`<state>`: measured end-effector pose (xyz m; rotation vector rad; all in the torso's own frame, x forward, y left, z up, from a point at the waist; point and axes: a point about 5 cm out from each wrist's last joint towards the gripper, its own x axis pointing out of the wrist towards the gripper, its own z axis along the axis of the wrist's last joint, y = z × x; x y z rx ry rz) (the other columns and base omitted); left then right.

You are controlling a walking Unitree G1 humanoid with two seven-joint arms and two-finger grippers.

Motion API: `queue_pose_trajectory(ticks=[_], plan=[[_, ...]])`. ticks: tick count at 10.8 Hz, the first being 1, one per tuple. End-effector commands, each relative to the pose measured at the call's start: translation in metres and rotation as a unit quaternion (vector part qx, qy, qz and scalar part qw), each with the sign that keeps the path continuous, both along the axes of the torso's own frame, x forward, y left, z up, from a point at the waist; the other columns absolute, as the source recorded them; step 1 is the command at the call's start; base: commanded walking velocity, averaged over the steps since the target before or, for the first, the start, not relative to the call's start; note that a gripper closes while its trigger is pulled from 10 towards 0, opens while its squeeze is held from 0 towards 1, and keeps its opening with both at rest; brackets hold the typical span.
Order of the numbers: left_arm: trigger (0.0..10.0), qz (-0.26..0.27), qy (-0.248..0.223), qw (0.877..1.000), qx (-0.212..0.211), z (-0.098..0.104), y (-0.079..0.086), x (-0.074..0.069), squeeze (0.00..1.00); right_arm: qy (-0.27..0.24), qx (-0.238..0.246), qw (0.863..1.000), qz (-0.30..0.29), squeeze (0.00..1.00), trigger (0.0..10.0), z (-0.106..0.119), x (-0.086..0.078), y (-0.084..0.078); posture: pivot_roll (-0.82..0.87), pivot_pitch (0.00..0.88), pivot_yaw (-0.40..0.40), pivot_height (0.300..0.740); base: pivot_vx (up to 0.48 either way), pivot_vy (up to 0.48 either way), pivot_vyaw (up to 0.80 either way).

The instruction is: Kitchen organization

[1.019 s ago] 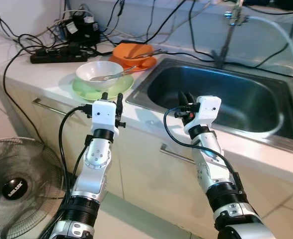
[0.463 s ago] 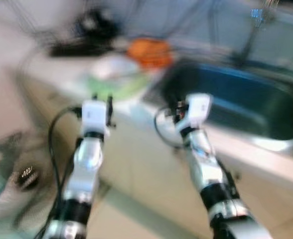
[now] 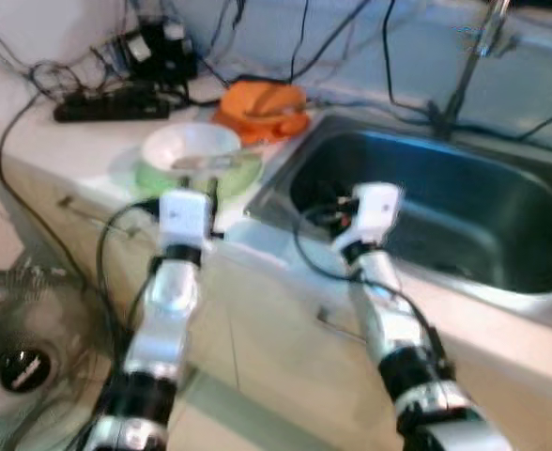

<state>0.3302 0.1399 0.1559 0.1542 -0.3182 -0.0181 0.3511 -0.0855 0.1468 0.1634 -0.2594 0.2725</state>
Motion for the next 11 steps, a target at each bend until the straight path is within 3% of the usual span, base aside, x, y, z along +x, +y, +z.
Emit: queue_pose_trajectory(ticks=[1, 6, 7, 10, 11], plan=[[10.0, -0.019, -0.002, 1.0, 0.0, 0.002, -0.012, 0.0, 0.0, 0.0, 0.004, 1.0, -0.017, 0.0, 10.0, 0.001, 0.002, -0.012, 0.16, 0.033, 0.006, 0.74, 0.368, 0.0, 0.0], [10.0, -0.052, -0.011, 0.998, 0.017, 0.003, -0.023, -0.004, 0.0, 0.001, 0.004, 1.0, -0.016, 0.0, 10.0, 0.0, 0.002, -0.011, 0.16, 0.034, 0.007, 0.74, 0.0, 0.0, 0.0], [10.0, -0.059, -0.022, 0.997, 0.045, 0.005, -0.026, -0.007, 0.0, 0.0, 0.004, 1.0, -0.016, 0.0, 10.0, 0.001, 0.002, -0.011, 0.16, 0.033, 0.007, 0.74, 0.0, 0.0, 0.0], [10.0, -0.043, -0.044, 0.995, 0.077, 0.011, -0.022, -0.009, 0.0, -0.019, 0.013, 1.0, -0.015, 0.0, 10.0, 0.013, 0.004, -0.011, 0.16, 0.035, 0.005, 0.74, 0.0, 0.0, 0.0], [10.0, -0.038, -0.059, 0.991, 0.114, 0.016, -0.023, -0.009, 0.0, -0.021, 0.014, 1.0, -0.015, 0.0, 10.0, 0.014, 0.004, -0.012, 0.16, 0.033, 0.003, 0.74, 0.0, 0.0, 0.0]])
